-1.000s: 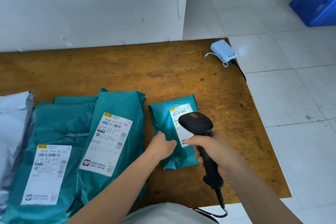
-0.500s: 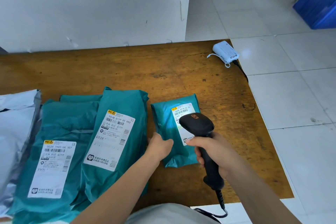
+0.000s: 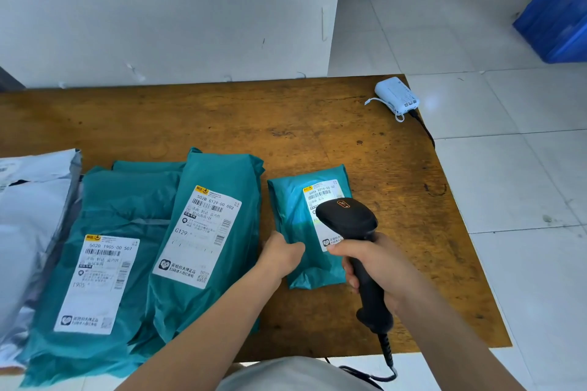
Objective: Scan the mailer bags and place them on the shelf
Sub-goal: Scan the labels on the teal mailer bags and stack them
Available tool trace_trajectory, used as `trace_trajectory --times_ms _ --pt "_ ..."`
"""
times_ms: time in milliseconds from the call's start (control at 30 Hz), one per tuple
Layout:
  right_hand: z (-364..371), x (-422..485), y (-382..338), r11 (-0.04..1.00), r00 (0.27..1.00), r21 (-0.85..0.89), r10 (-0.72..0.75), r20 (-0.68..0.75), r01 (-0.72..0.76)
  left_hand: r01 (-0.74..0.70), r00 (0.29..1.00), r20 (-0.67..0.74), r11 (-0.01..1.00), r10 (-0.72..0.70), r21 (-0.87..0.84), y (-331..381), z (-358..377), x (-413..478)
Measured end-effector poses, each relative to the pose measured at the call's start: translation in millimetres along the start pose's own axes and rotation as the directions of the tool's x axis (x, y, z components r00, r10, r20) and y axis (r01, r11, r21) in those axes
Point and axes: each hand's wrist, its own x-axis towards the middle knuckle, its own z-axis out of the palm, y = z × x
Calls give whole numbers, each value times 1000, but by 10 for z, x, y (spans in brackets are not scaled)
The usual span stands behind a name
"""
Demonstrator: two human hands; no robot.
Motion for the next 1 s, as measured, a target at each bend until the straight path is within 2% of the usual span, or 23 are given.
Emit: trace_trajectory --times_ms 167,300,400,500,567,633,700,767,833,900,1000 --pt "-4 6 7 1000 1000 -4 -8 -16 7 -1 1000 22 999 2 -46 -35 9 72" --pt "-4 14 18 1000 1000 -22 -20 -24 20 10 1000 -13 998 -11 -67 -77 27 110" --pt "-5 39 39 1000 999 -13 -11 -43 11 12 1000 -26 976 -18 -219 -26 73 118" --pt "-11 68 63 999 995 41 -16 -96 20 57 997 -15 908 -70 -415 61 130 170" --pt "-44 95 100 997 986 51 -55 -158 64 60 997 -14 907 -72 -417 94 168 204" --pt "-97 132 158 994 971 43 -90 -221 102 -42 998 -59 937 23 -346 144 185 190" --pt "-149 169 220 992 958 53 -97 -269 116 -241 967 -138 941 213 -239 248 156 125" --pt "-197 213 276 992 942 68 -79 -325 106 -479 875 -144 871 463 -108 371 21 -94" --pt "-244 248 315 991 931 99 -50 -362 92 -644 764 -93 762 638 -68 449 -241 -389" --pt "-263 285 333 989 935 124 -31 -354 80 -716 696 -99 678 711 -166 421 -645 -666" --pt "-239 393 371 997 948 56 -32 -317 53 -666 723 -116 642 681 -380 257 -1340 -958"
